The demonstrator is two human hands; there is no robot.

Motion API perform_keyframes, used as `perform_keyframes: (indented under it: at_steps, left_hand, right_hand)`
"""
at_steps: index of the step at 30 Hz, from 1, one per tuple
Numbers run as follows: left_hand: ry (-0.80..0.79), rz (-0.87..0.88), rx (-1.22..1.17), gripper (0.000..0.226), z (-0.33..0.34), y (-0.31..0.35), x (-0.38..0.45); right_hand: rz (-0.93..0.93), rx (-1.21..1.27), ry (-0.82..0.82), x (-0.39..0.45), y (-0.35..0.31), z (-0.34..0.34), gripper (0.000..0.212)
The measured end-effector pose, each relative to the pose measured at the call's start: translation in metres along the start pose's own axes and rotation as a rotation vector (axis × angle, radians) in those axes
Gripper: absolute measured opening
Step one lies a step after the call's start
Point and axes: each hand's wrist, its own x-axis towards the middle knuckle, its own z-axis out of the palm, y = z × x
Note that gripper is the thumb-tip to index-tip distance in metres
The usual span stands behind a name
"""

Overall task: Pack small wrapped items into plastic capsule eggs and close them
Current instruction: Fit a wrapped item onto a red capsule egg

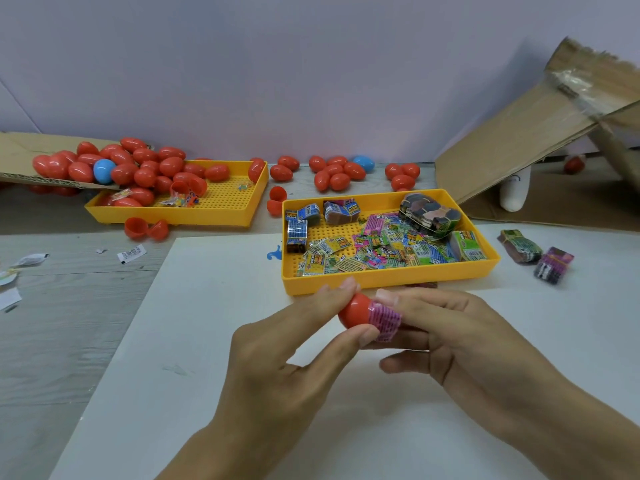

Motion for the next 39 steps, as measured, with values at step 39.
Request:
perform_keyframes:
  at_steps: [39]
  left_hand:
    - [-0.179,-0.123,-0.235,0.040,0.002,-0.008,0.001]
  right_hand:
    - [-0.021,0.104,-0.016,0.005,0.006,-0.005,0.056]
